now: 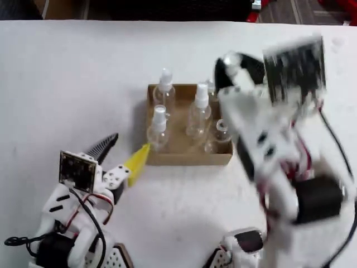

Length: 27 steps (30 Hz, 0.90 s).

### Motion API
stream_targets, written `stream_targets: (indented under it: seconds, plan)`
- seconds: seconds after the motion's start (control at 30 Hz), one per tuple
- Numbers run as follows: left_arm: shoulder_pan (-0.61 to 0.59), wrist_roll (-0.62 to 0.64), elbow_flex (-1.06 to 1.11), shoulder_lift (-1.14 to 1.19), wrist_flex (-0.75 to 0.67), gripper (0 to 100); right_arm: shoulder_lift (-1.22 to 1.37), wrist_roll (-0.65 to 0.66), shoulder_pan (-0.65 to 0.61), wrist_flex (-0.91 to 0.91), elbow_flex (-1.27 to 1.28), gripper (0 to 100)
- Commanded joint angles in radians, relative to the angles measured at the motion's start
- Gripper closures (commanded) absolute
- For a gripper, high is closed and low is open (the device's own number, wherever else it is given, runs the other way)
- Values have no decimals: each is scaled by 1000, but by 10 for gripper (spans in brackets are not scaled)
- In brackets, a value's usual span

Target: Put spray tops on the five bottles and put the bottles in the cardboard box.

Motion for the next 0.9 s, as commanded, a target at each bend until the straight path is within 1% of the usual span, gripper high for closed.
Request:
stream_targets:
  seconds: [0.0,0.13,0.23,0.33,0.4,0.47,0.53,0.6,0.77,0.87]
  plan:
    - [-71,12,38,5,-83,764,156,35,120,197,-269,983]
    - [-116,12,100,5,-180,766,228,35,122,360,-420,983]
    - [-119,11,127,5,-213,766,251,28,122,377,-408,983]
    - [-119,9,129,5,-212,766,246,15,119,375,-374,983]
    - [-119,8,130,5,-212,766,217,-37,85,372,-361,983]
    - [-119,8,130,5,-212,766,180,-57,33,371,-338,983]
    - [-119,8,130,5,-209,766,150,-57,-22,344,-293,983]
    - [-119,8,130,5,-206,766,128,-57,-30,295,-224,983]
    - [-119,8,130,5,-203,766,105,-57,48,148,-21,983]
    - [-119,8,130,5,-203,766,105,-57,71,128,3,983]
